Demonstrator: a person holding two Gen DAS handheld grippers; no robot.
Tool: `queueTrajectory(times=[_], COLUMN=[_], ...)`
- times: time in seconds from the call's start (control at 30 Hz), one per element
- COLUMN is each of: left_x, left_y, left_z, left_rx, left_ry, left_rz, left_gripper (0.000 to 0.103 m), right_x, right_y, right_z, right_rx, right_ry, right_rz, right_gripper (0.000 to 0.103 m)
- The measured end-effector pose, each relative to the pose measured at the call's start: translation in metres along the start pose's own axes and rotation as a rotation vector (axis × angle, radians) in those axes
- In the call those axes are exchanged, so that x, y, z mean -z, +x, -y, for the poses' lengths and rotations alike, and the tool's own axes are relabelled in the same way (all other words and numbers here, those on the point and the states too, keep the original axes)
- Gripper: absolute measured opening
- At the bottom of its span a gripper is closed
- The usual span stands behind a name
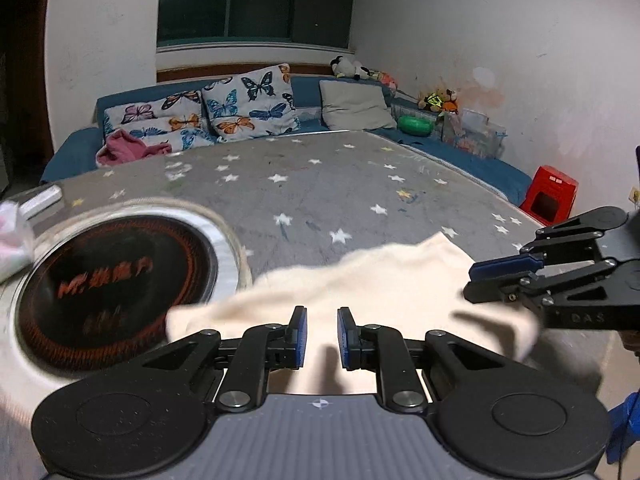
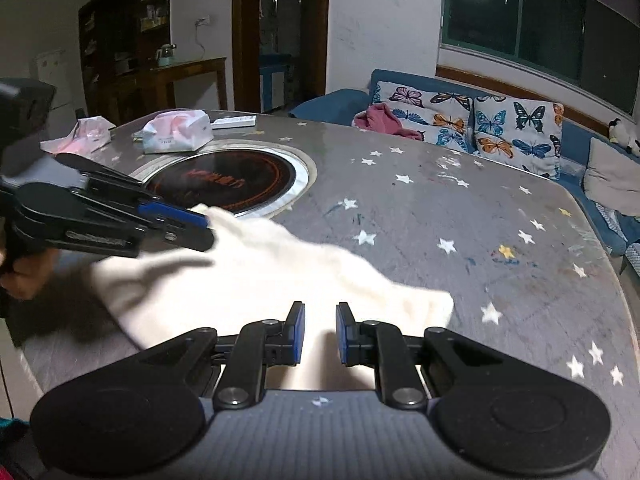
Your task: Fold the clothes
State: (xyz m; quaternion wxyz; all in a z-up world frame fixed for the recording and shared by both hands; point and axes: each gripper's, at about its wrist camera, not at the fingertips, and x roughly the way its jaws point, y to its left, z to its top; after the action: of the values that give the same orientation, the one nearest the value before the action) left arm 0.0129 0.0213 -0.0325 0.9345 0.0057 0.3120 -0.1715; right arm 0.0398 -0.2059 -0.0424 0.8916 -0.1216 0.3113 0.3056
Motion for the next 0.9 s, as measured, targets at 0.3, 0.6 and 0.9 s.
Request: queueTrajectory(times=[0.3, 0.6, 0.9], left_x=[0.026, 0.044, 0.018], left_y=[-0.017, -0.022, -0.009], left_z=[-0.01, -0.023, -0.027], left_rx=[-0.029, -0.049, -0.033], left_ry=[-0.074, -0.134, -0.137], left_rz=[-0.004, 0.003, 0.012], left_gripper=[0.018, 0.018, 0.018], right_x=[0.026, 0.035, 0.035], right_y=[0.002, 0.002, -0.001], right_z=[0.0, -0.005, -0.008], right_rx=[0.022, 0.049, 0.073], right_ry=[0.039, 0.017, 0.006], right_rz=[-0.009, 0.019, -0.01], right_gripper=[0.014, 0.014, 0.014])
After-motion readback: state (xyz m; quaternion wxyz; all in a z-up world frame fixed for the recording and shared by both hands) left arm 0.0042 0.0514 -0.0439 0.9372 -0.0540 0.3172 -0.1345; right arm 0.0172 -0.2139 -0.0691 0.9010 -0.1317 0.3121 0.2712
